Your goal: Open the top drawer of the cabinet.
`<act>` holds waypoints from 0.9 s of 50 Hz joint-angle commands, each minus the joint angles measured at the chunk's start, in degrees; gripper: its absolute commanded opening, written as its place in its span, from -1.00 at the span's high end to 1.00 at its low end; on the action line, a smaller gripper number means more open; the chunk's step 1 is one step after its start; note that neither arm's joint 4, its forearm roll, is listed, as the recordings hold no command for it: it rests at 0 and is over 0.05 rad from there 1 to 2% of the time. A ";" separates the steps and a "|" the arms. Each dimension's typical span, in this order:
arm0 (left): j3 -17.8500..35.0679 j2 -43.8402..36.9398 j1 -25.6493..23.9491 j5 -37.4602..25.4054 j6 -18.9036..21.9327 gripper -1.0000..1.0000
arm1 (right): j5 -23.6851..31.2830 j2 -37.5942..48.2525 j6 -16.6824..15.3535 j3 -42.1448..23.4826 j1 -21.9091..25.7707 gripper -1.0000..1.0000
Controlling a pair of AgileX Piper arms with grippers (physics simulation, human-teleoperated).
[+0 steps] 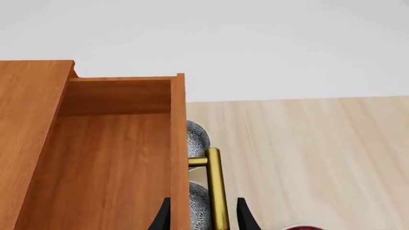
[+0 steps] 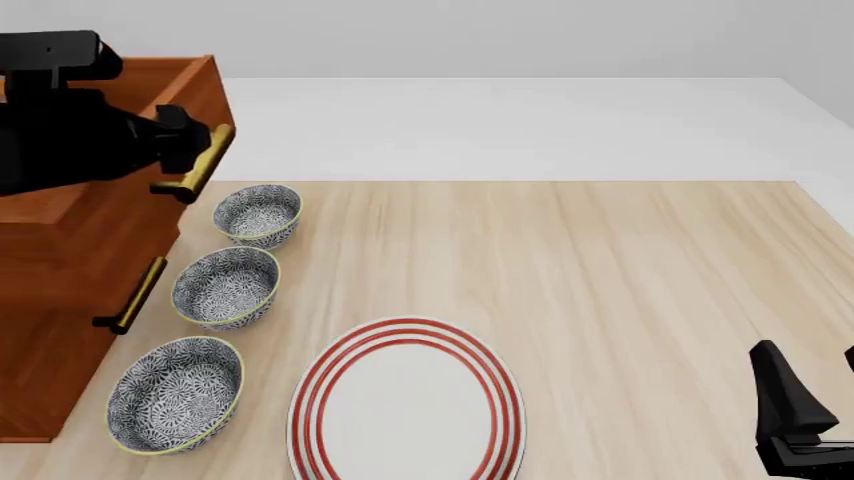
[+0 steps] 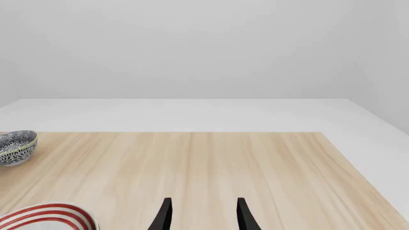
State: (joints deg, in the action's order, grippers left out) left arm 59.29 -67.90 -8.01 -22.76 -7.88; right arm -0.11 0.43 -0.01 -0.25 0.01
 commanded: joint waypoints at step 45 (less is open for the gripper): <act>-3.85 0.08 -5.01 -0.48 1.94 -1.00 | 0.00 0.00 0.00 0.00 0.01 -1.00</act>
State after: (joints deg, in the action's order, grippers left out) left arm 59.03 -67.54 -12.12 -22.66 -8.52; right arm -0.11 0.43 -0.02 -0.25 0.01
